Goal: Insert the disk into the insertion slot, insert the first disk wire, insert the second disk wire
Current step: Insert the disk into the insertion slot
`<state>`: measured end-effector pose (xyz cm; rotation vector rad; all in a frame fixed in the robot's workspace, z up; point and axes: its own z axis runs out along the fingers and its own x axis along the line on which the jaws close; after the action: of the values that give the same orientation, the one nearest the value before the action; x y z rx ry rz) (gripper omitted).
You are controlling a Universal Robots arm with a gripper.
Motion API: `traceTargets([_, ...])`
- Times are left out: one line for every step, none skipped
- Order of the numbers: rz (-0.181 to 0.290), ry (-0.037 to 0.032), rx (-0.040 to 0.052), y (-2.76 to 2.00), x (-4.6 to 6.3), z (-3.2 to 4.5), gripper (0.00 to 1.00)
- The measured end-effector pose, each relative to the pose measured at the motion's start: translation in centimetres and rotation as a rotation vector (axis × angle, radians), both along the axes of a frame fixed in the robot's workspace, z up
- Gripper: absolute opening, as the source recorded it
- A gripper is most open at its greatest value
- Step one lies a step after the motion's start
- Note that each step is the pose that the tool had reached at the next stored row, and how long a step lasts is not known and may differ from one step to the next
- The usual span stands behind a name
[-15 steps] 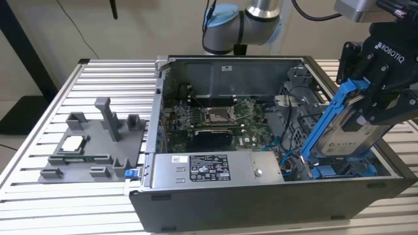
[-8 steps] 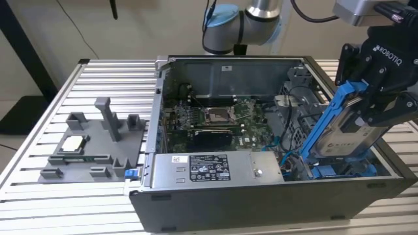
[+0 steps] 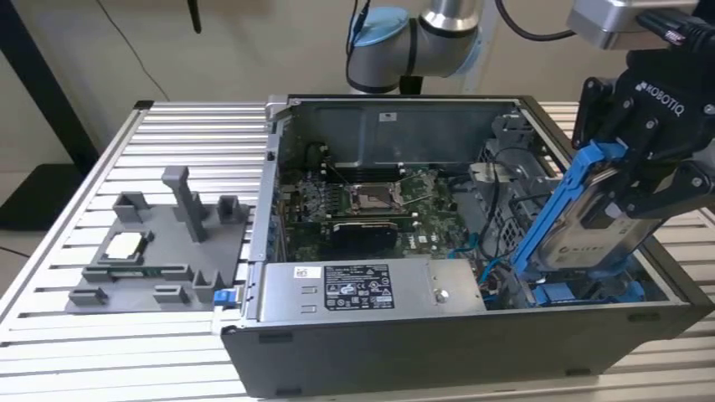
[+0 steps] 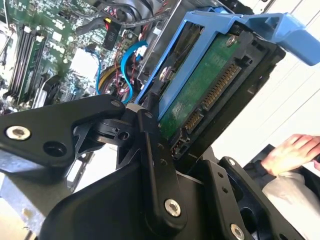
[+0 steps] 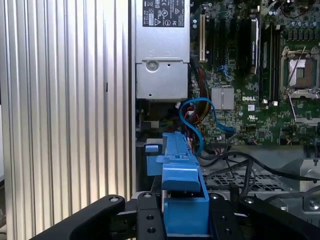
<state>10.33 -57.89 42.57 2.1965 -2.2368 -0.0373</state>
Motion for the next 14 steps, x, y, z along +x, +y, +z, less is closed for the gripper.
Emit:
traceTargets([0.000, 0.0000, -0.0001, 0.00, 0.00, -0.02, 0.33])
traceTargets([0.000, 0.0000, 0.0000, 0.00, 0.00, -0.05, 0.33])
traceTargets([0.000, 0.0000, 0.0000, 0.00, 0.01, -0.08, 0.33])
traceTargets([0.000, 0.0000, 0.0000, 0.00, 0.01, -0.11, 0.33])
traceTargets([0.000, 0.0000, 0.0000, 0.00, 0.01, -0.14, 0.33])
traceTargets([0.000, 0.0000, -0.0001, 0.00, 0.01, -0.16, 0.33])
traceTargets([0.000, 0.0000, 0.0000, 0.00, 0.01, -0.18, 0.33])
traceTargets([0.000, 0.0000, 0.0000, 0.00, 0.01, -0.21, 0.33])
traceTargets([0.000, 0.0000, 0.0000, 0.00, 0.01, -0.23, 0.33])
traceTargets([0.000, 0.0000, 0.0000, 0.00, 0.01, -0.26, 0.33])
traceTargets([0.000, 0.0000, -0.0001, 0.00, 0.01, -0.28, 0.33])
traceTargets([0.000, 0.0000, 0.0000, 0.00, 0.01, -0.30, 0.33])
traceTargets([0.000, 0.0000, 0.0000, 0.00, 0.01, -0.32, 0.33])
traceTargets([0.000, 0.0000, 0.0000, 0.00, 0.01, -0.35, 0.33])
